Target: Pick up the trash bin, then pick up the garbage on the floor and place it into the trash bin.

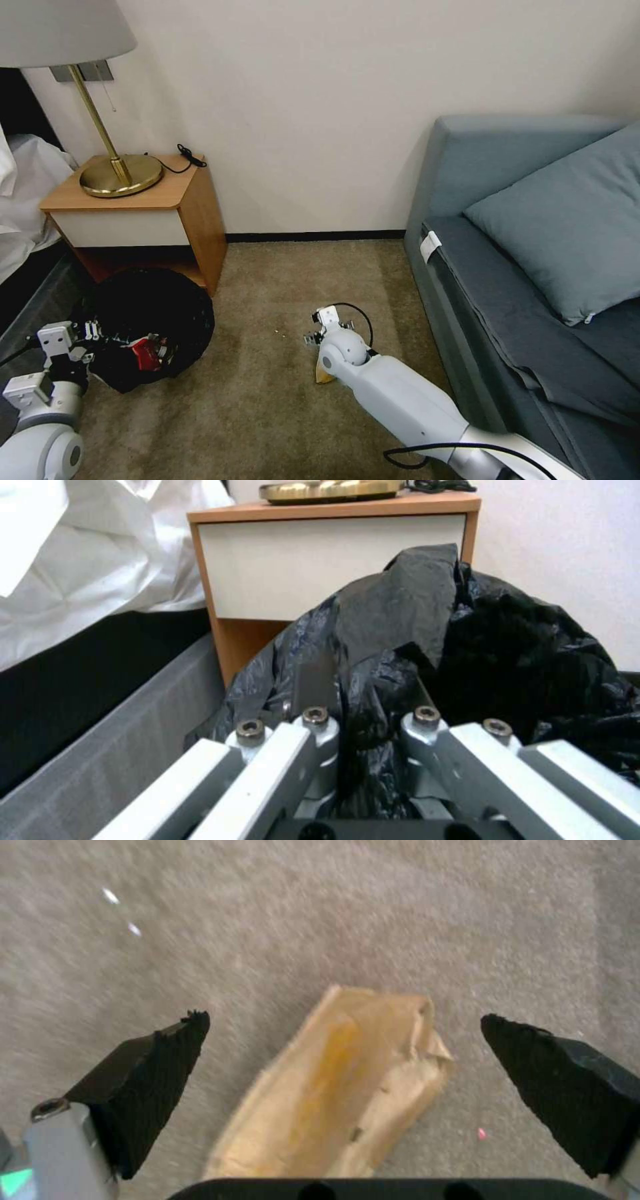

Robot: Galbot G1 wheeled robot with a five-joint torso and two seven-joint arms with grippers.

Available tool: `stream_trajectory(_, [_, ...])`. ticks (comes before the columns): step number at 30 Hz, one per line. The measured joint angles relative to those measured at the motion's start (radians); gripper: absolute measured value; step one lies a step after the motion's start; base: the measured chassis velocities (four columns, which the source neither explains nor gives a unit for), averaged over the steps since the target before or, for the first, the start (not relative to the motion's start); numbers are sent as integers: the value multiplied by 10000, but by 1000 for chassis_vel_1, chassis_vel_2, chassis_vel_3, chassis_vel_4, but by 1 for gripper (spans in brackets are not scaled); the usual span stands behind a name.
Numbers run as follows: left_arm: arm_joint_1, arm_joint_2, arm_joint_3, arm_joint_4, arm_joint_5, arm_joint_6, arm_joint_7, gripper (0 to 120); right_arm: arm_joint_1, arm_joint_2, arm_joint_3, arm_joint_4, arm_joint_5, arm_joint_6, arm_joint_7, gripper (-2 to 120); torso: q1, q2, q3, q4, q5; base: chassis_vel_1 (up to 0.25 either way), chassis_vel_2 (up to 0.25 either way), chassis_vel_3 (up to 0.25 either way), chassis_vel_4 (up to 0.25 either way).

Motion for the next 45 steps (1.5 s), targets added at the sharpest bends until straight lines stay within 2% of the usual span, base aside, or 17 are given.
stream_trajectory(11, [43,93,-14,10,-19,-38,10,6,-669,4,480,-223,-592,60,40,100,0,0,0,-1,-1,0,0,0,0])
stream_trajectory(17, [48,153,35,-20,-28,-38,14,6,-1058,87,936,-327,-462,344,-524,100,0,0,0,-1,-1,0,0,0,0])
stream_trajectory(24, [107,141,104,-127,39,-37,15,6,-1312,173,1206,-627,-842,568,-960,100,0,0,0,-1,-1,0,0,0,0])
stream_trajectory(26, [183,157,107,-224,81,-8,17,6,-1451,255,1352,-1007,-1236,786,-1207,100,0,0,0,-1,-1,0,0,0,0])
stream_trajectory(30, [220,180,104,-274,85,1,17,6,-1491,275,1374,-1172,-1316,882,-1363,100,0,0,0,-2,0,0,0,0,0])
stream_trajectory(34, [226,189,96,-291,103,24,11,6,-1319,389,1478,-1738,-1382,1116,-1934,99,0,0,0,-1,0,0,0,0,0])
stream_trajectory(36, [226,176,104,-301,118,33,1,6,-1094,474,1652,-2145,-1420,1263,-2444,89,0,0,0,0,-1,0,0,0,0])
stream_trajectory(40, [233,171,105,-304,123,37,-5,6,-1060,463,1677,-2253,-1449,1339,-2827,81,0,0,0,-1,0,0,0,0,0])
stream_trajectory(43, [228,175,103,-294,122,37,-7,6,-1087,440,1733,-2276,-1475,1391,-3155,64,-1,0,0,-1,0,0,0,0,0])
stream_trajectory(44, [228,175,103,-294,122,37,-7,6,-1087,440,1733,-2276,-1475,1391,-3155,64,-1,0,0,-1,0,0,0,0,0])
stream_trajectory(45, [214,175,103,-285,120,37,-7,6,-1113,448,1754,-2269,-1455,1391,-3214,59,0,0,0,-1,-1,0,0,0,0])
